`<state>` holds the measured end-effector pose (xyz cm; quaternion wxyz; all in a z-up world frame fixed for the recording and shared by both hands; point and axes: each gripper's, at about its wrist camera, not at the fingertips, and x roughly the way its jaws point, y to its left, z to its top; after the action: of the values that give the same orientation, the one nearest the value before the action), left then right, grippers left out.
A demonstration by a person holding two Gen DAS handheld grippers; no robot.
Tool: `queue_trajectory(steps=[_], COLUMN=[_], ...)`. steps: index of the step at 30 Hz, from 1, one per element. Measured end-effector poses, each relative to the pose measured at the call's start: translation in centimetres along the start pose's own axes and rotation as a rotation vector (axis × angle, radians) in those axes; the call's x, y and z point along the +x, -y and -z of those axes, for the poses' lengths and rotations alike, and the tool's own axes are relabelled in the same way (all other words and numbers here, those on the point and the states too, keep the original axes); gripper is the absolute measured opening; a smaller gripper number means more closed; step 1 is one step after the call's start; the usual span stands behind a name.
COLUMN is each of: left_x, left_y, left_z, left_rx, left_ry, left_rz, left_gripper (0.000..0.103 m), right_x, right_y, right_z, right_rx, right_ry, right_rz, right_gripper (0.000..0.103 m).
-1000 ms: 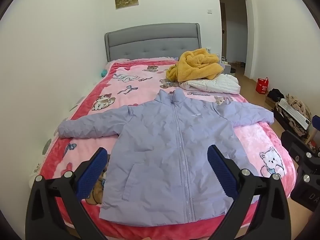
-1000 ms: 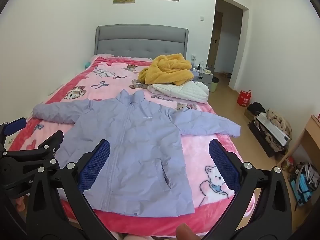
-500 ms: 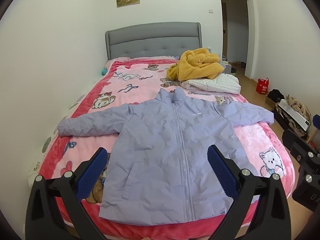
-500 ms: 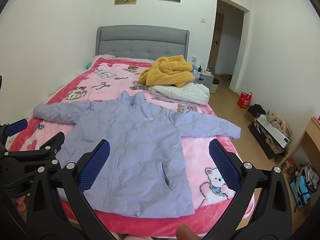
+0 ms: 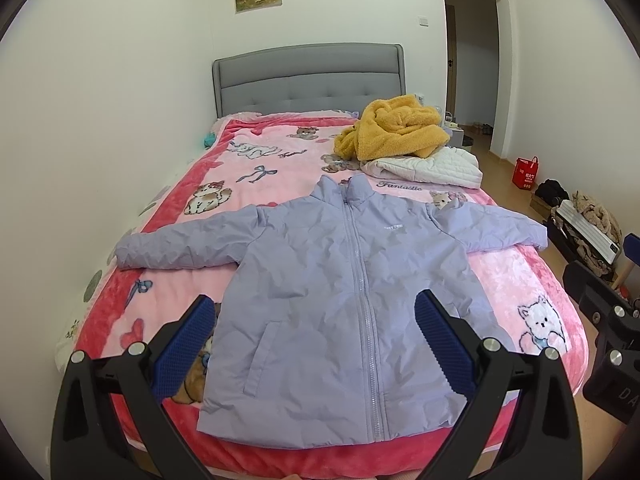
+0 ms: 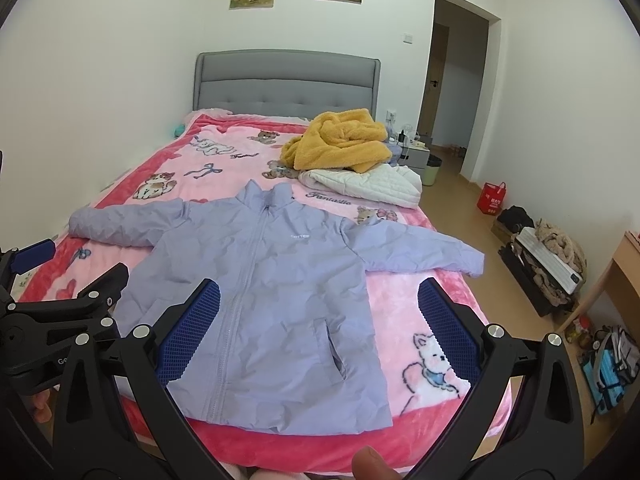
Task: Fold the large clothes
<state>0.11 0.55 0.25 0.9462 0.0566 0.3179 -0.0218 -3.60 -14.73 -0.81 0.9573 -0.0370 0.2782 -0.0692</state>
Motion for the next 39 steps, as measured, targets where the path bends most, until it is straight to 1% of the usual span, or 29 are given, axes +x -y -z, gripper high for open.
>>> queue_trajectory(steps=[39], left_x=[-0.19], left_y=[0.18], left_z=[0.53], left_rx=[-0.013], left_ry=[-0.011], left_rz=[0.007], left_gripper=[0.098], right_x=[-0.17], right_y=[-0.2], right_z=[0.03], right_rx=[0.002], right_ry=[-0.001], right_rz=[-0.004], right_gripper=[0.095])
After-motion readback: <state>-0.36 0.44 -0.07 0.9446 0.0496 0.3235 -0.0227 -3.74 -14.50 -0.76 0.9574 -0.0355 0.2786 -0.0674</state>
